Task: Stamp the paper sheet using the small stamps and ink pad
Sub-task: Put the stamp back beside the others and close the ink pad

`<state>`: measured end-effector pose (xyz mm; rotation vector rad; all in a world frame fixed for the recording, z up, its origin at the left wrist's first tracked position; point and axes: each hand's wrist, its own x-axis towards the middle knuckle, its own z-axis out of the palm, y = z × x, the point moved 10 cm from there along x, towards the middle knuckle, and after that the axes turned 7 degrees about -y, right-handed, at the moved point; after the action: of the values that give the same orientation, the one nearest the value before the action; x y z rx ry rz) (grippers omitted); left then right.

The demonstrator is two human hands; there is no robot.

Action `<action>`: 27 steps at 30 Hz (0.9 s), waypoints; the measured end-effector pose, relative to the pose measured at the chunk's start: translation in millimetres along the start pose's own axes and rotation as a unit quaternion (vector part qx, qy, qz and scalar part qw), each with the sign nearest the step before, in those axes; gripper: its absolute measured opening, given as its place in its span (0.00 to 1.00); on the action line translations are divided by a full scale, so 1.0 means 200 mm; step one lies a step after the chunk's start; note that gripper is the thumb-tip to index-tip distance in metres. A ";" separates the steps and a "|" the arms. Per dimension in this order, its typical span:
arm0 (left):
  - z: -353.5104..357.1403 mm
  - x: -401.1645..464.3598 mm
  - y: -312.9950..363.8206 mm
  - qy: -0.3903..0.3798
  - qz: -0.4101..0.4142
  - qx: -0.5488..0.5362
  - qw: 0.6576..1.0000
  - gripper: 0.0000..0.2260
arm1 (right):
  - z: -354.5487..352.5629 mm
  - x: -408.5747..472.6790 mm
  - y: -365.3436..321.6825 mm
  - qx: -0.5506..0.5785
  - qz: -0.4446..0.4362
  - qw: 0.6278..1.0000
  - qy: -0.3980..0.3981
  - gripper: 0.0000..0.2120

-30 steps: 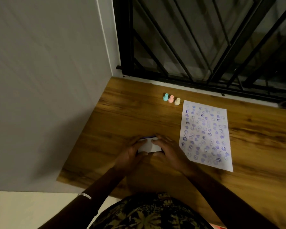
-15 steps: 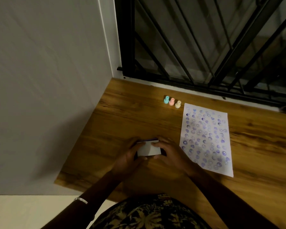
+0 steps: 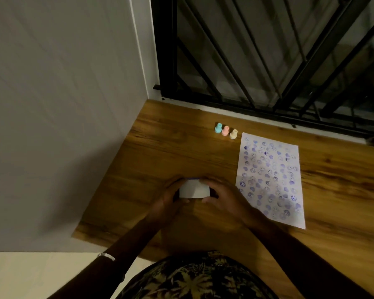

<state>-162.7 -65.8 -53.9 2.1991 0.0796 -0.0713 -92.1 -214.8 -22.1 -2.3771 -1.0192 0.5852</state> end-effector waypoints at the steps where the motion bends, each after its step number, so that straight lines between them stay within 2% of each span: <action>1: 0.00 0.00 0.00 0.000 -0.002 -0.008 1.000 0.30 | 0.00 0.00 0.00 -0.002 0.006 1.000 0.004 0.28; 9: -0.01 0.01 0.00 -0.004 0.002 -0.034 0.999 0.29 | 0.02 -0.02 0.08 0.069 0.040 0.997 0.018 0.30; 14: -0.01 0.01 0.04 -0.001 0.011 -0.046 0.999 0.28 | 0.00 0.00 0.05 0.012 0.017 1.000 0.020 0.30; 19: 0.02 0.01 0.03 -0.006 0.025 -0.017 1.000 0.23 | 0.00 -0.01 0.03 -0.043 -0.006 0.999 0.026 0.29; 22: 0.02 0.00 0.00 0.005 0.018 0.039 0.999 0.24 | 0.02 -0.03 0.01 -0.095 -0.036 0.994 0.042 0.28; 27: 0.01 -0.03 0.04 0.027 0.017 0.076 0.997 0.27 | 0.02 -0.06 0.00 -0.057 -0.034 0.995 0.070 0.27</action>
<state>-169.0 -72.0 -47.1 2.3535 0.0679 0.0019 -102.9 -222.8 -23.1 -2.4314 -1.0916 0.3399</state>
